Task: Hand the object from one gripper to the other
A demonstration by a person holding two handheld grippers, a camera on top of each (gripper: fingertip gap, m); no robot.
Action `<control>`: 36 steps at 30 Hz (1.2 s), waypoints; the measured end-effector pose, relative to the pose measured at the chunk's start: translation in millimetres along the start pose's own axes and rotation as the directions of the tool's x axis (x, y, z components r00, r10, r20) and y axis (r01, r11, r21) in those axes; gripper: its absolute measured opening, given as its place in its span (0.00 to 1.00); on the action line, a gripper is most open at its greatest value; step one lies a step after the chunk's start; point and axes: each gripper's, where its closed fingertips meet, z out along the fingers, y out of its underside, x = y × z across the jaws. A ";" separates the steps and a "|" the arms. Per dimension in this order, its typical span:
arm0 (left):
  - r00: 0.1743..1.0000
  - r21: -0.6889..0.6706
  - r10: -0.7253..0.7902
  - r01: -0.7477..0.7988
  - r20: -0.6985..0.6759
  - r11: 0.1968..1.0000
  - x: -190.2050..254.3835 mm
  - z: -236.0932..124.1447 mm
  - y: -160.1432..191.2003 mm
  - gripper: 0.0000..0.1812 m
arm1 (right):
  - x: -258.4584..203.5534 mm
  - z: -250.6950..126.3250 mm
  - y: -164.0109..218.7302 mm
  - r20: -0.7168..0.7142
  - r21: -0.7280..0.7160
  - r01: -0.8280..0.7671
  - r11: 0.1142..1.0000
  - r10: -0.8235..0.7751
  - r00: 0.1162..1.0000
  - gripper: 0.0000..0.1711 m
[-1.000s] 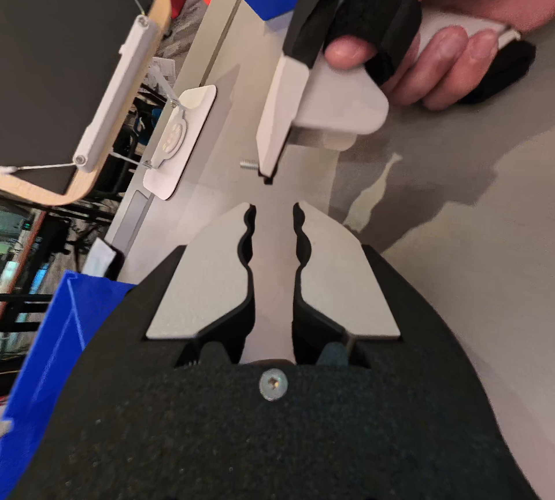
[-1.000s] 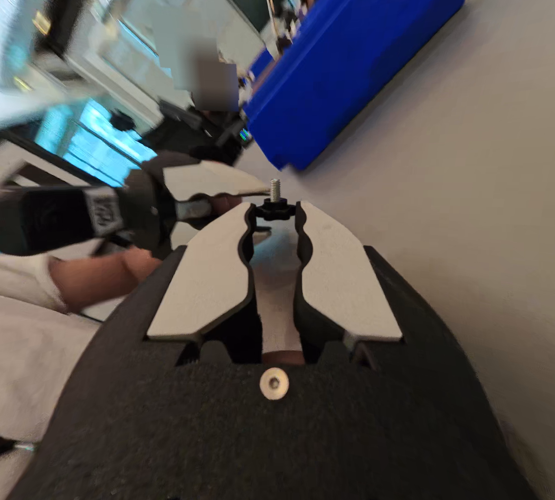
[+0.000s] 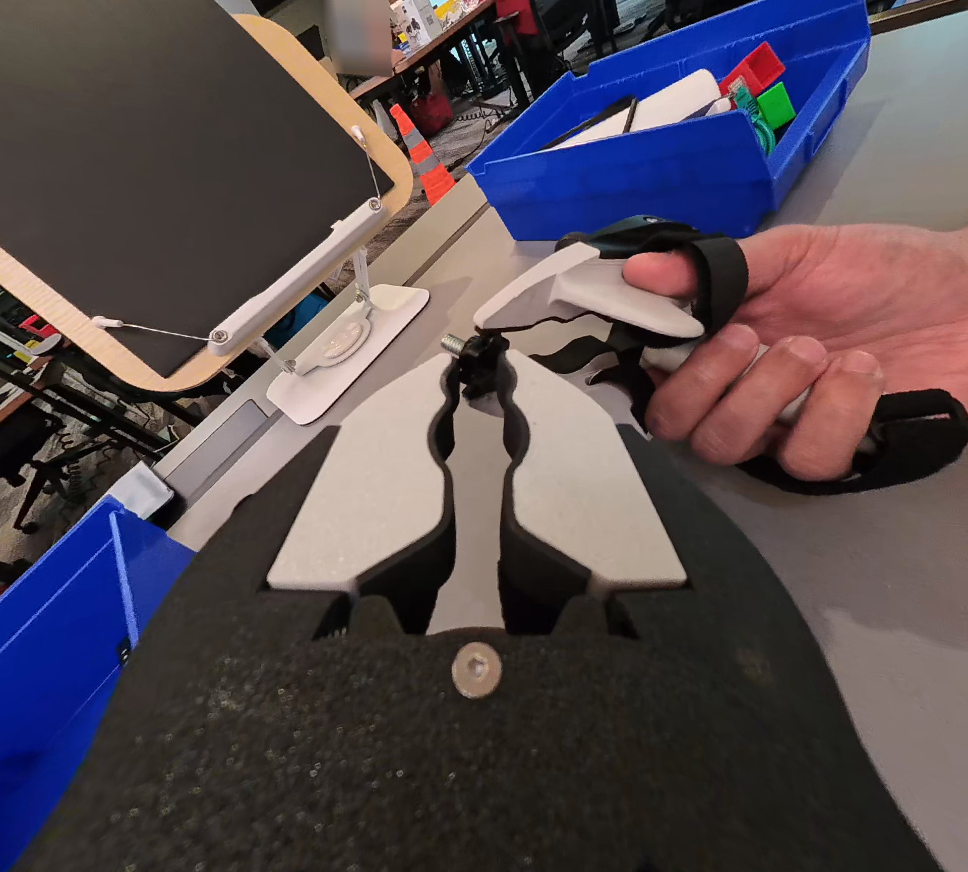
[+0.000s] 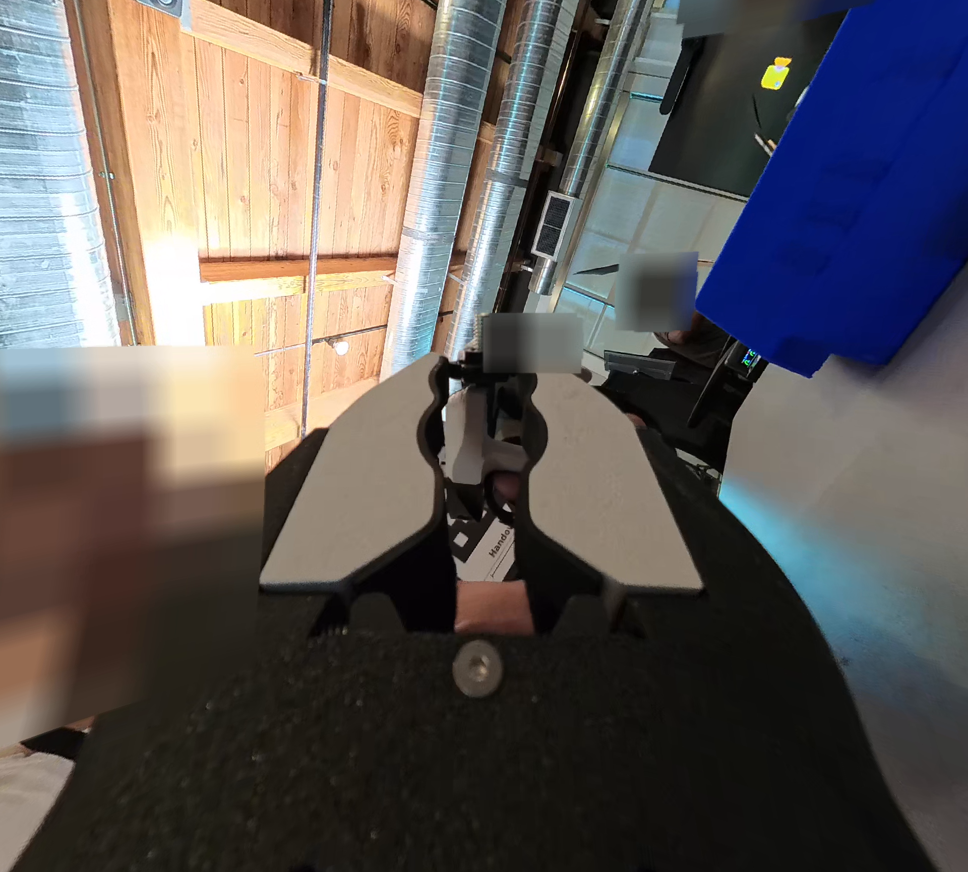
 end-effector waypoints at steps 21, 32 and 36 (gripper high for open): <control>0.980 0.003 0.123 -0.124 -0.160 0.992 39.2 -6.3 0.7 0.07 | -9.9 -36.2 17.4 -0.118 -0.655 0.219 0.724 -0.384 0.916 0.18; 0.971 0.013 0.147 -0.147 -0.191 0.989 52.9 -4.2 0.0 0.07 | -9.0 -42.7 23.6 -0.064 -0.648 0.190 0.737 -0.302 0.951 0.04; 0.973 0.006 0.148 -0.150 -0.176 0.989 50.6 -2.4 3.3 0.07 | -6.8 -41.8 21.4 -0.057 -0.641 0.232 0.732 -0.346 0.936 0.03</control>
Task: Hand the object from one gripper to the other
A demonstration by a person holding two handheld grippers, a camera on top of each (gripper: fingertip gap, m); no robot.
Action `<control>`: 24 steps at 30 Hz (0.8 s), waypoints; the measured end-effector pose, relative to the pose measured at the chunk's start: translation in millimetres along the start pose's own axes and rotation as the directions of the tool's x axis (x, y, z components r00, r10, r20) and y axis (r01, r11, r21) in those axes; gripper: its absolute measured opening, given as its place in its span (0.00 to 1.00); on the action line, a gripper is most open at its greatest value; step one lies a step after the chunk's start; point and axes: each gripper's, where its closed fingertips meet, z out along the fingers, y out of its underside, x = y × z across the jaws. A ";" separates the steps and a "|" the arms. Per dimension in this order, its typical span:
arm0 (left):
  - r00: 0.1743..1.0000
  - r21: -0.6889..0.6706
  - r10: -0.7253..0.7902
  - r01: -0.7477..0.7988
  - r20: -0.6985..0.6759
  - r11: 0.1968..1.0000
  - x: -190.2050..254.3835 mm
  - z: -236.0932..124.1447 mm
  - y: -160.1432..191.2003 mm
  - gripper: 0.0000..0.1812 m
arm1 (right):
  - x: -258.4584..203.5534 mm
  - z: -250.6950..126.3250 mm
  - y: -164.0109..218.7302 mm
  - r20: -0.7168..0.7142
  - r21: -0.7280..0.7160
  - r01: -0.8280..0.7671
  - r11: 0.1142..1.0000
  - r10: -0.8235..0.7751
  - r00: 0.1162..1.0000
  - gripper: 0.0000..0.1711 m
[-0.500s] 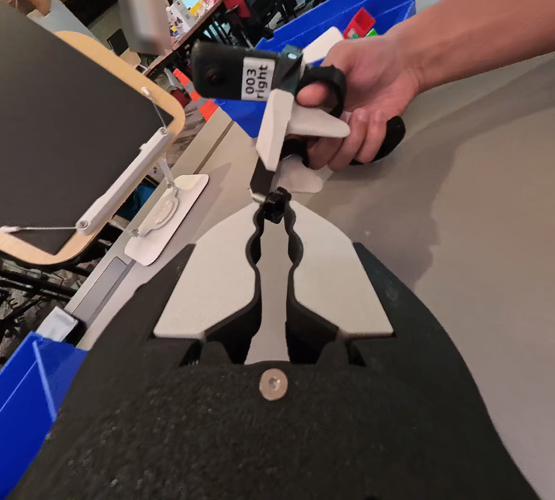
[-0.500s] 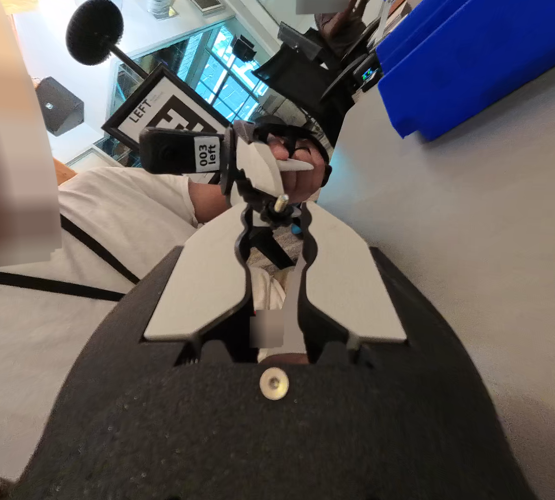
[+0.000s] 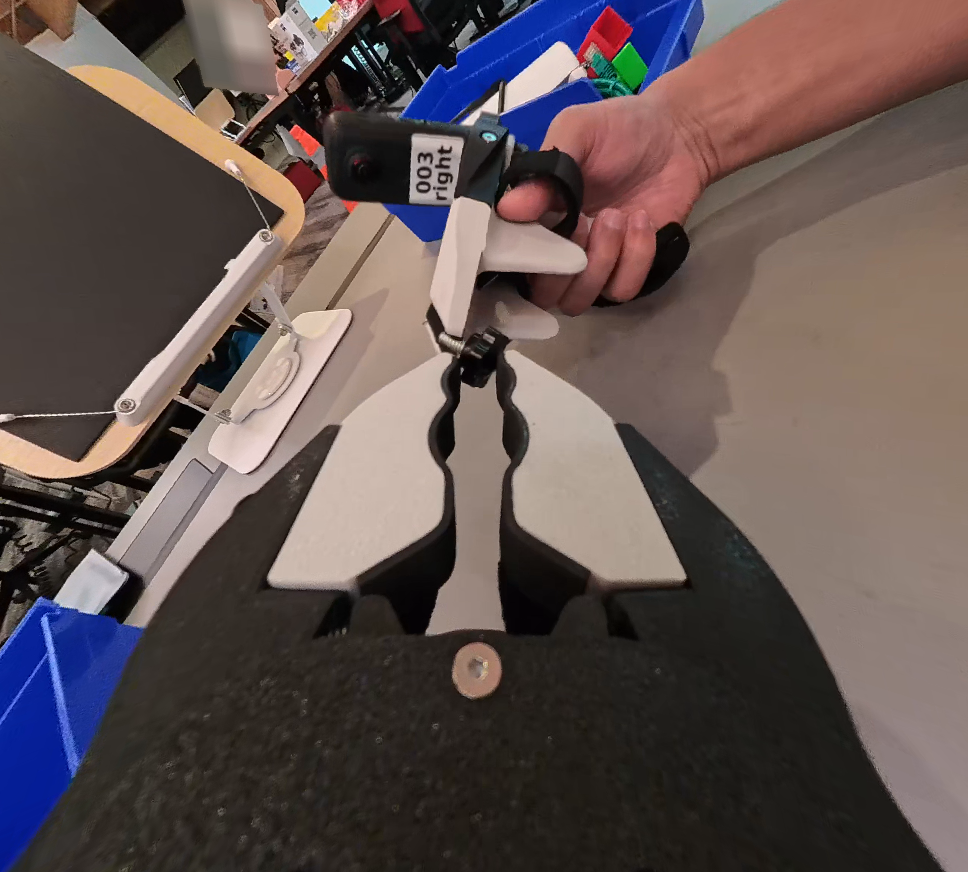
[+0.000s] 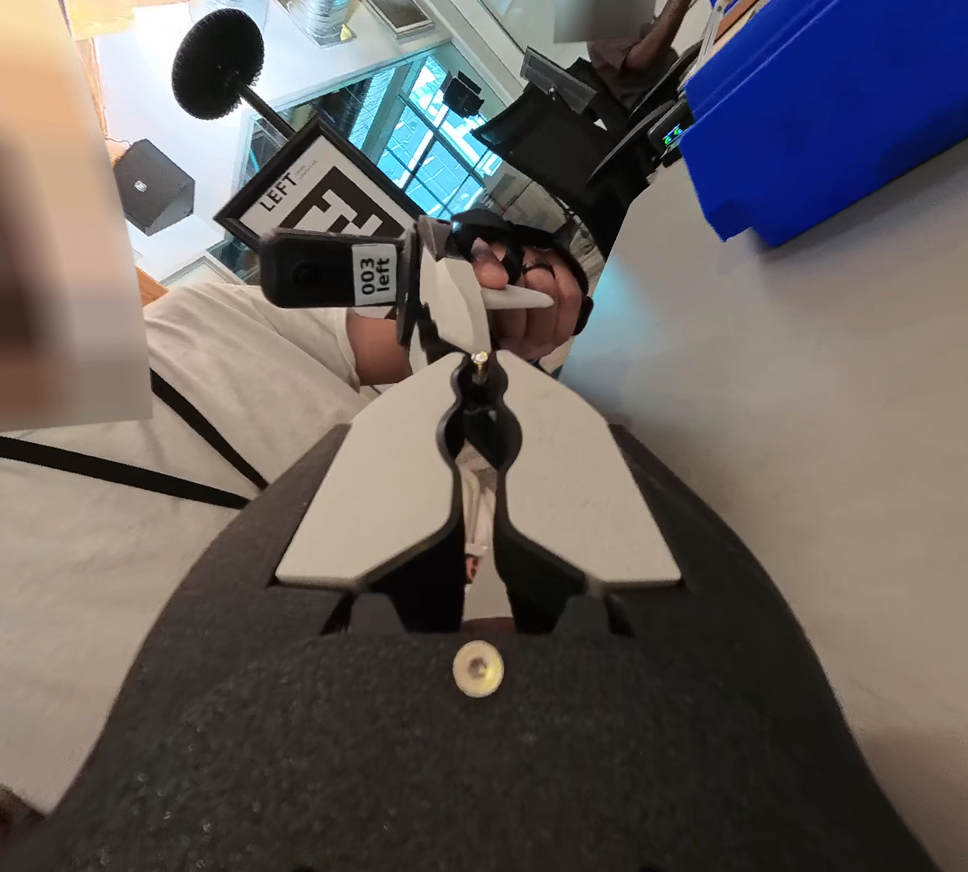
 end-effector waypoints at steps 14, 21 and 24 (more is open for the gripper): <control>0.944 0.025 -0.166 0.165 0.285 0.986 -46.9 -1.6 10.3 0.23 | 26.0 -11.6 -45.7 0.139 0.679 -0.297 0.671 0.280 0.950 0.03; 0.941 0.010 -0.061 0.061 0.333 0.998 -48.6 -4.0 8.3 0.17 | 17.9 7.3 -40.7 0.261 0.608 -0.400 0.686 0.303 0.916 0.03; 0.946 0.009 -0.064 0.064 0.318 0.998 -48.6 -3.9 10.3 0.14 | 15.9 11.7 -39.1 0.281 0.582 -0.420 0.697 0.313 0.907 0.03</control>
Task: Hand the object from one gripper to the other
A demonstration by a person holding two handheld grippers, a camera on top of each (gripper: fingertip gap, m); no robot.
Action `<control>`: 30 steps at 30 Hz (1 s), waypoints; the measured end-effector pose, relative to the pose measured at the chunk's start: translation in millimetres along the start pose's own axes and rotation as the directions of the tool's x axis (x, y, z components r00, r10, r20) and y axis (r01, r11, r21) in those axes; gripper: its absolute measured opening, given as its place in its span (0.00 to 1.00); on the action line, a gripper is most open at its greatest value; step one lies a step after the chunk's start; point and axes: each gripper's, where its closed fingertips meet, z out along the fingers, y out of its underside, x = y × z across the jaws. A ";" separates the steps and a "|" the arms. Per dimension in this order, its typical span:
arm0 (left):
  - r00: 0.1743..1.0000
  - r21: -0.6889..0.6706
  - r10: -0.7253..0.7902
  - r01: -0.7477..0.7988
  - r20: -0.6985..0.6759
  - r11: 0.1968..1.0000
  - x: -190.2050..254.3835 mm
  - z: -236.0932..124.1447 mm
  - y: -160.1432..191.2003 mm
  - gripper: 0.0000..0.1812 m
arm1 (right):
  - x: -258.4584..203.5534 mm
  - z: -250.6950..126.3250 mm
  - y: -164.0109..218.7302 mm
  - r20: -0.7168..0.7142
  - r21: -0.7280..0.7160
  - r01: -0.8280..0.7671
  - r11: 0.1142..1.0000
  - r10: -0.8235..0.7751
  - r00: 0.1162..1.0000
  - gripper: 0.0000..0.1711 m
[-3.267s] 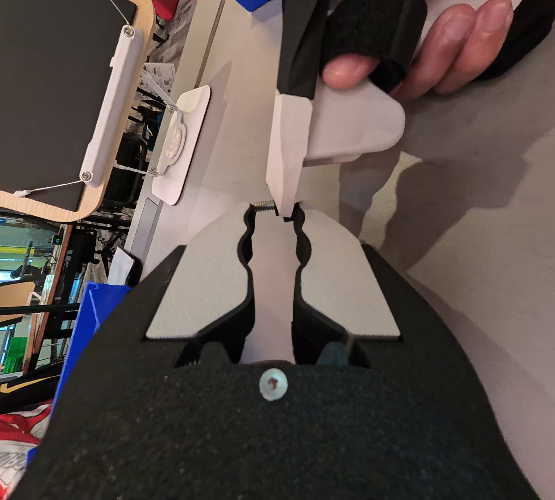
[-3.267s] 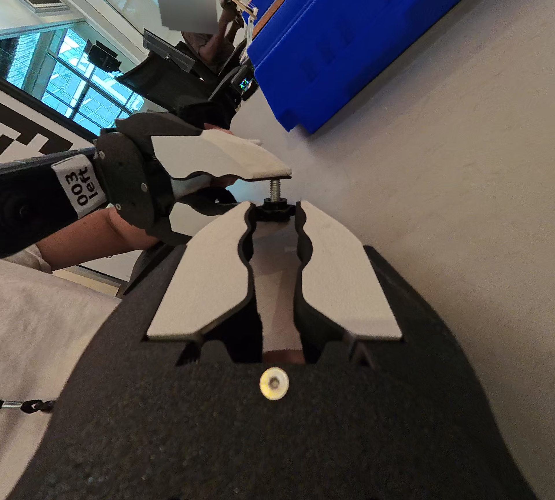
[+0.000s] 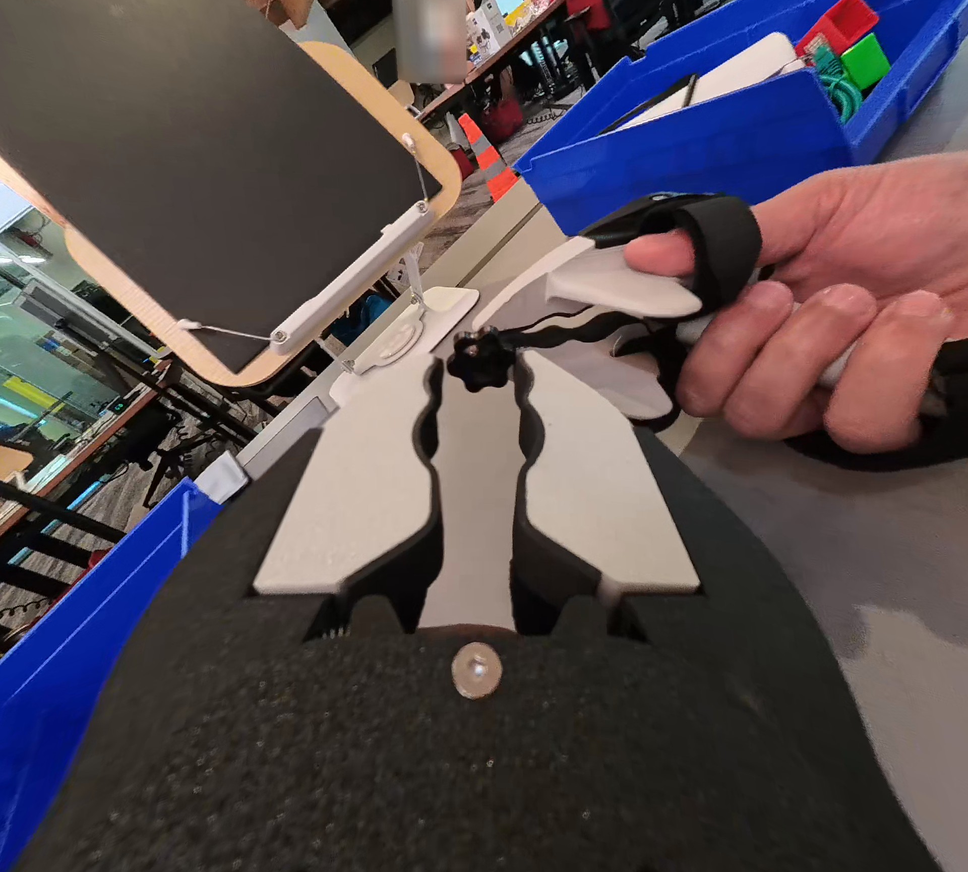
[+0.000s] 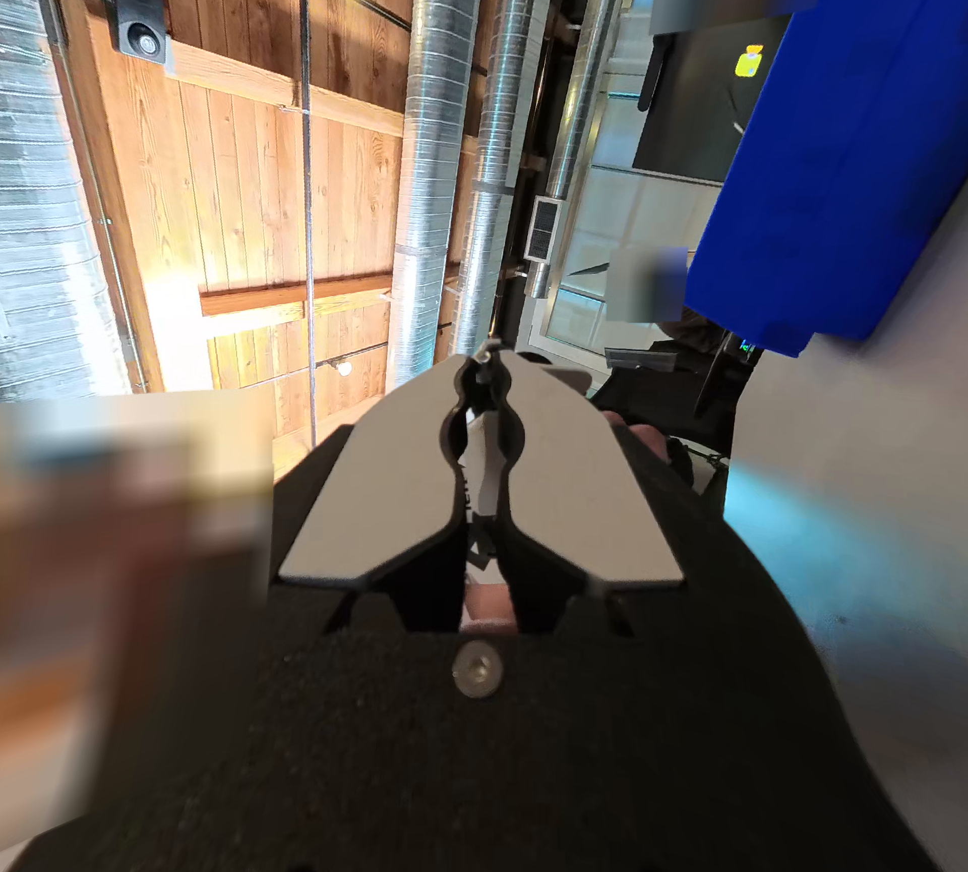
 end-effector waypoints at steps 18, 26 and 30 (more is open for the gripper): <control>0.977 -0.179 0.207 -0.214 -0.056 0.960 1.2 6.9 35.3 0.13 | 28.4 -17.3 -12.0 -0.339 -0.656 0.656 0.373 -0.922 0.185 0.25; 0.970 -0.199 0.223 -0.238 -0.094 0.951 14.1 11.7 38.9 0.13 | 45.8 -21.5 -5.8 -0.362 -0.704 0.564 0.432 -0.901 0.238 0.22; 0.966 -0.204 0.238 -0.254 -0.103 0.945 18.2 13.2 39.9 0.13 | 49.7 -23.0 -2.4 -0.359 -0.715 0.542 0.442 -0.897 0.258 0.14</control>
